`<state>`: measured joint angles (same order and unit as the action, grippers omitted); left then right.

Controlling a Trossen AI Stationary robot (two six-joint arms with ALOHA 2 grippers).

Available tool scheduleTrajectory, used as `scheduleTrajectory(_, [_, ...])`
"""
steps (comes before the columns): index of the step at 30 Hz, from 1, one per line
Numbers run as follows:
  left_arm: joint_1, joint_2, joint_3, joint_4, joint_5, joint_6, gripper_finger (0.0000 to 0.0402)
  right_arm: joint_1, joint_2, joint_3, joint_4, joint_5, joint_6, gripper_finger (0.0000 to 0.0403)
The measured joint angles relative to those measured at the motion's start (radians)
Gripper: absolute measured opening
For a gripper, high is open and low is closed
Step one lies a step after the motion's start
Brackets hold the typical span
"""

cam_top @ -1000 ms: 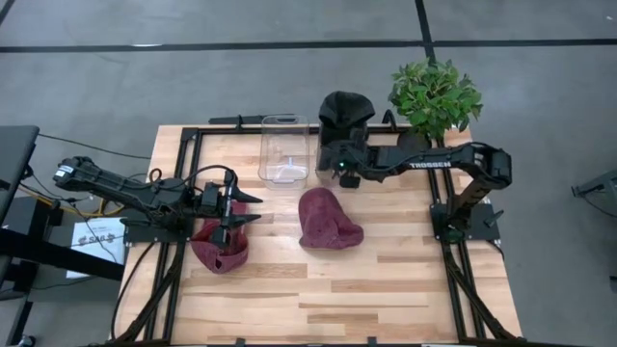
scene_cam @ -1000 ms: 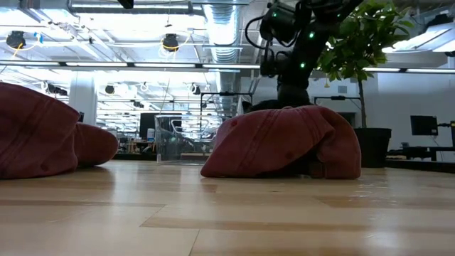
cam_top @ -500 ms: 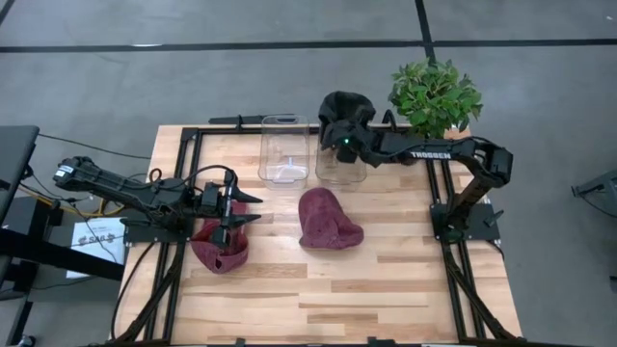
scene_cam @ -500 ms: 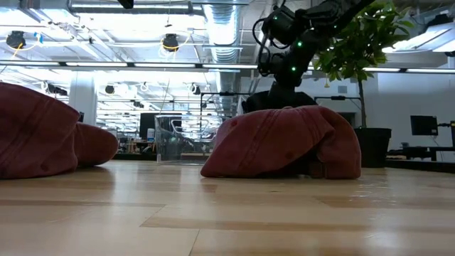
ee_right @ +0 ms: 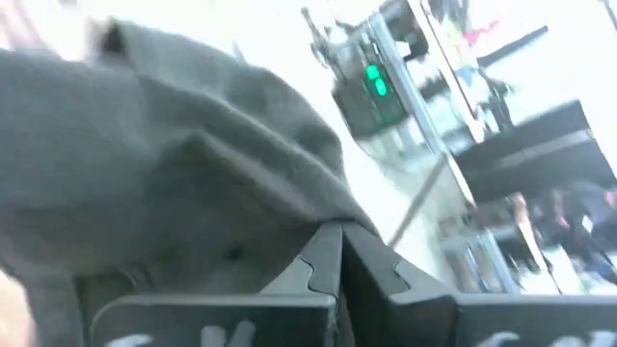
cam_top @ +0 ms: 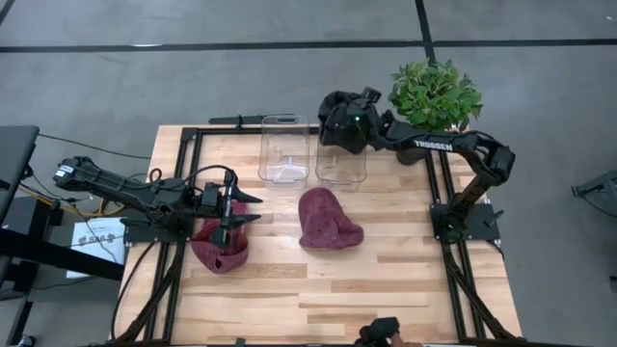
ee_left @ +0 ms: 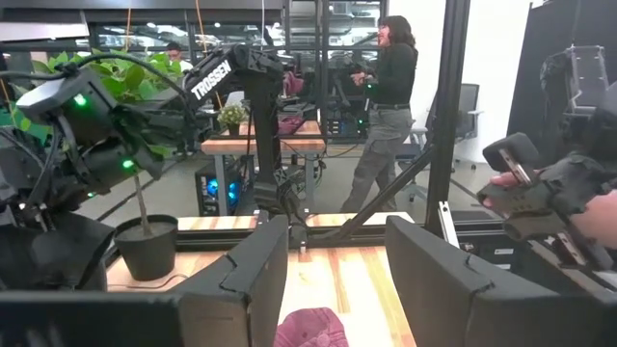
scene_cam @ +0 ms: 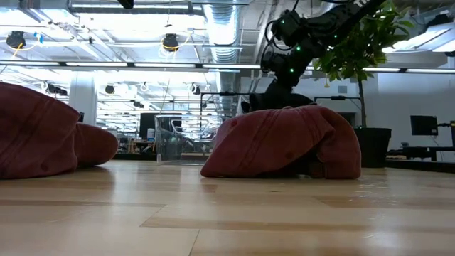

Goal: Pick & Place hat
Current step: Put the black cap into the right transparent bin

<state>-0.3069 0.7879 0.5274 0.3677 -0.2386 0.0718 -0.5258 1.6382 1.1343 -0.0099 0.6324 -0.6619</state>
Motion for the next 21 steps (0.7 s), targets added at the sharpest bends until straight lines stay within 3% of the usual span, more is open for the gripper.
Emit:
scheduleTrajectory(8, [0.000, 0.000, 0.000, 0.001, 0.000, 0.002, 0.0173, -0.031, 0.003, 0.000, 0.068, -0.123, -0.098, 0.0000])
scheduleTrajectory(21, [0.000, 0.000, 0.000, 0.007, 0.000, 0.002, 0.0173, -0.114, 0.005, 0.000, 0.069, -0.402, 0.007, 0.0000])
